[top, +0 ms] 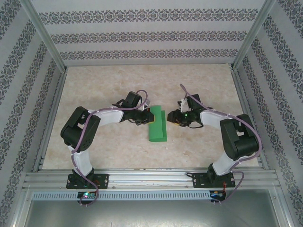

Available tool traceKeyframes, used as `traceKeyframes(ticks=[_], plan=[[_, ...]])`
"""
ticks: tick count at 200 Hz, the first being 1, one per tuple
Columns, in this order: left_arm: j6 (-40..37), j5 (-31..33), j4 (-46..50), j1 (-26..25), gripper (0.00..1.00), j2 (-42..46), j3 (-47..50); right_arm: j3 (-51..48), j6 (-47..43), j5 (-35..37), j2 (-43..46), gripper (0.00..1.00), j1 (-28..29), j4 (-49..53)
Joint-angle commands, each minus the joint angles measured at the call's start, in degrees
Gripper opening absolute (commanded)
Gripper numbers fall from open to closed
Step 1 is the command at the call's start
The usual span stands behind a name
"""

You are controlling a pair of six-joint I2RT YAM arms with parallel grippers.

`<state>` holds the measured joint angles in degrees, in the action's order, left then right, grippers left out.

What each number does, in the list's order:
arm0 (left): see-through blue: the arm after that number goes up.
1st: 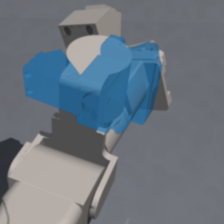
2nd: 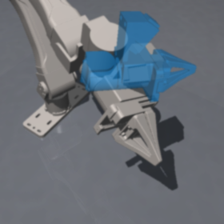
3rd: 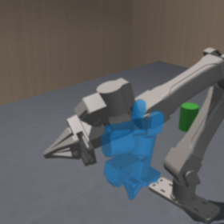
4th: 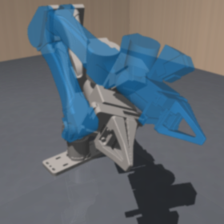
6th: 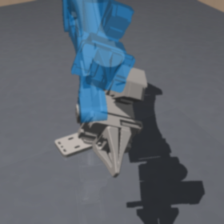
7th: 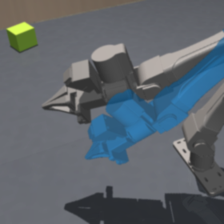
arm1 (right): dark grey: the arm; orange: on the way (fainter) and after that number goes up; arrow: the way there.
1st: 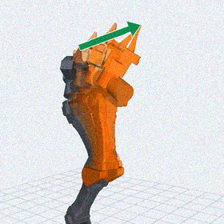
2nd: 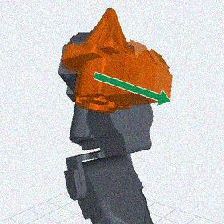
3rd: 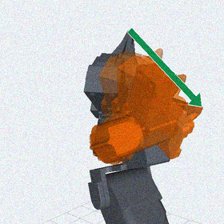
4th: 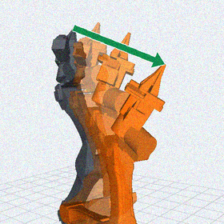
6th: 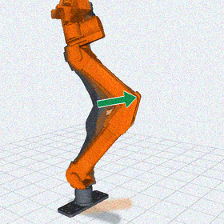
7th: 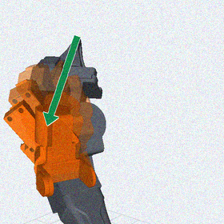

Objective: Fold a paper plane with a square sheet of paper (fold left side to right side)

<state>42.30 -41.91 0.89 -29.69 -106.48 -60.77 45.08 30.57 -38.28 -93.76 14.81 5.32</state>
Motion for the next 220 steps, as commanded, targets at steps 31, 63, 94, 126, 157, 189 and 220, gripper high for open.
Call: traceKeyframes(ticks=[31,63,94,126,157,189,220], plan=[[-1.3,0.3,1.8,-0.9,0.04,-1.0,-1.4,-2.2,5.2,-12.4,-2.1,0.57,2.1,-13.3],[-1.3,0.1,1.8,-1.0,0.04,-1.0,-1.4,-1.3,6.1,-12.1,-4.6,0.57,4.0,-14.6],[-1.3,0.0,1.9,-1.0,0.04,-1.1,-1.5,0.0,6.5,-12.0,-6.6,0.50,5.6,-15.0],[-1.4,-0.3,2.0,-1.1,0.04,-1.1,-1.5,0.3,6.7,-11.4,-6.8,0.38,6.0,-15.0],[-1.5,-0.2,2.1,-1.1,0.06,-0.9,-1.7,0.3,6.6,-10.7,-7.1,0.24,6.0,-14.7],[-1.7,0.7,2.0,-1.1,0.11,0.7,-1.3,0.6,5.8,-8.6,-6.8,0.04,6.0,-13.1],[-2.6,3.9,3.8,-1.0,0.29,3.9,-0.6,1.2,4.3,-5.9,-6.3,0.00,6.1,-10.3]])
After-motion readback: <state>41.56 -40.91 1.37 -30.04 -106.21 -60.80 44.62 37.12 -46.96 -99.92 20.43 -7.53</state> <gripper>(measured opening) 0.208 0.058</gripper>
